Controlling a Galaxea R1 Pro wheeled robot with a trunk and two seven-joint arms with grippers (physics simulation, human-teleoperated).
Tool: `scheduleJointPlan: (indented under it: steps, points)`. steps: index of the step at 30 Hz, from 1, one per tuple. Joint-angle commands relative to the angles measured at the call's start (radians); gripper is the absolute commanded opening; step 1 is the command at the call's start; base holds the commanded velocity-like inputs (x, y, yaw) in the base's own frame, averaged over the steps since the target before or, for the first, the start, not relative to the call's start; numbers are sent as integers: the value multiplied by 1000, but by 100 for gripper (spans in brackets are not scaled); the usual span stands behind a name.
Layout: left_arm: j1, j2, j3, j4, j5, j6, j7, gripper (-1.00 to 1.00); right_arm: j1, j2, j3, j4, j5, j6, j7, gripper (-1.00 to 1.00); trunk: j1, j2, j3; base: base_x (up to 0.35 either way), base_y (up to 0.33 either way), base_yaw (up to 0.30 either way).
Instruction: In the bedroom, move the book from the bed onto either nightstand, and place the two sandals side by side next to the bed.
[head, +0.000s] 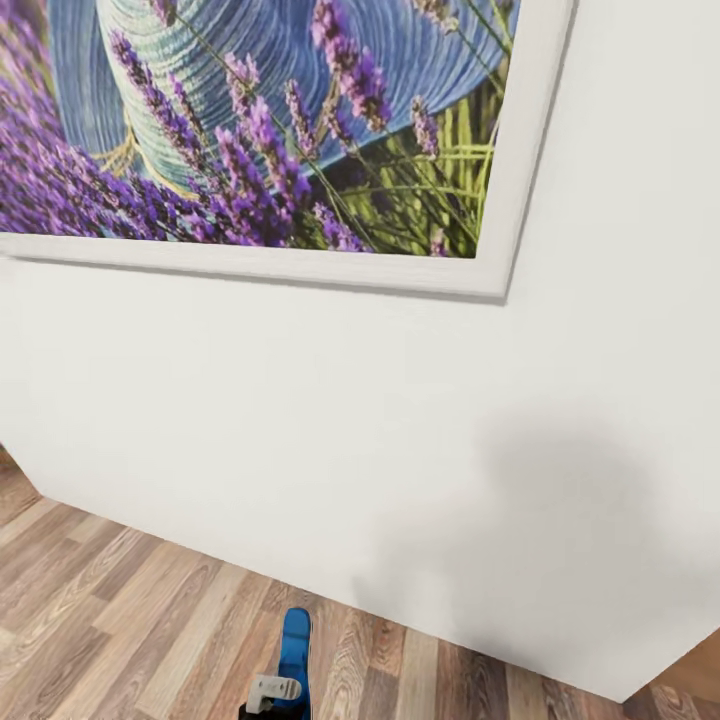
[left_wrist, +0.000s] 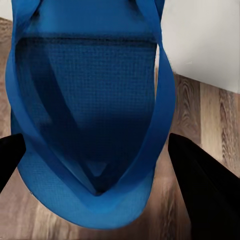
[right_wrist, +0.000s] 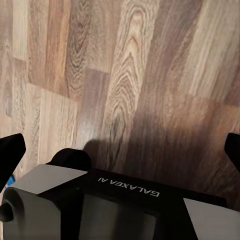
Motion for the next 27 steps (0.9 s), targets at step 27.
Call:
scheduleJointPlan:
  steps: [27]
  points:
    - [-1, 0, 0, 2, 6, -2, -3, -100, 0, 0, 8, -2, -11, 7, 2, 100, 0, 0, -1, 23, 0, 289]
